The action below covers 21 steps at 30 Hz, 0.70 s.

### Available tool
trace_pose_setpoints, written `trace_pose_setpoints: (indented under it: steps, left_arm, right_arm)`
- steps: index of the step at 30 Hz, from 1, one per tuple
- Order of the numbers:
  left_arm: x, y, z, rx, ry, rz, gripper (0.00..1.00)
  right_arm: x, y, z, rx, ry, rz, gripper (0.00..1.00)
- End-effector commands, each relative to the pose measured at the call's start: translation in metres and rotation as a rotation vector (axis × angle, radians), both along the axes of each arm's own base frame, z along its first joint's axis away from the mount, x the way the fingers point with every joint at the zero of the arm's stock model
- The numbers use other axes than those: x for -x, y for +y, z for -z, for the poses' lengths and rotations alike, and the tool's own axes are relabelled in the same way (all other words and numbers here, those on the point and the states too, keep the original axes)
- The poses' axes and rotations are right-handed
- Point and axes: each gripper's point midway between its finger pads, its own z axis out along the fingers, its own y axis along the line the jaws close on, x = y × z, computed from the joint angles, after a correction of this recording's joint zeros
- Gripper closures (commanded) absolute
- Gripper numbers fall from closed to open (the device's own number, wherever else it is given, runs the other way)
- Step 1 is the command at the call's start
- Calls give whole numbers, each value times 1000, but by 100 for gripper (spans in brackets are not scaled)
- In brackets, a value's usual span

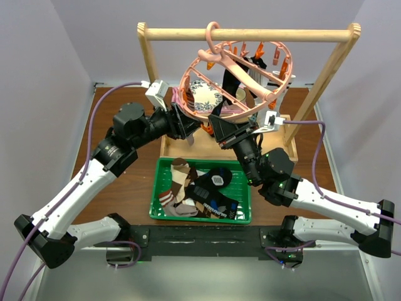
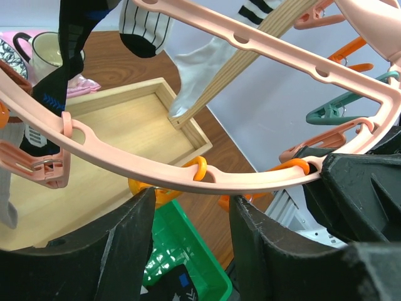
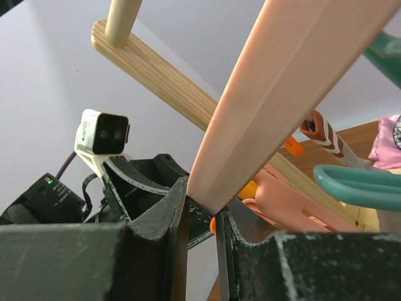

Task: Clip the socks to the hanger
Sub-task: Open the clamp at the hanger.

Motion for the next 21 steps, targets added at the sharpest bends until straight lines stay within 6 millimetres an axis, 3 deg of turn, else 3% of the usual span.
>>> trace_pose_setpoints:
  steps: [1,4,7,21]
  left_arm:
    - [-1,5,-24,27,-97,-17,43]
    - [-1,11,-21,5,-109,-37,39]
    - [-4,14,-20,-6,-116,-54,22]
    - [-8,12,-15,-1,-121,-56,21]
  right_arm:
    - [4,-2,-18,-19,-22,-17,100]
    - [5,-2,-18,-19,-24,-20,100]
    - [5,0,-17,-12,-24,-26,100]
    - [7,1,-18,-14,-26,-43,100]
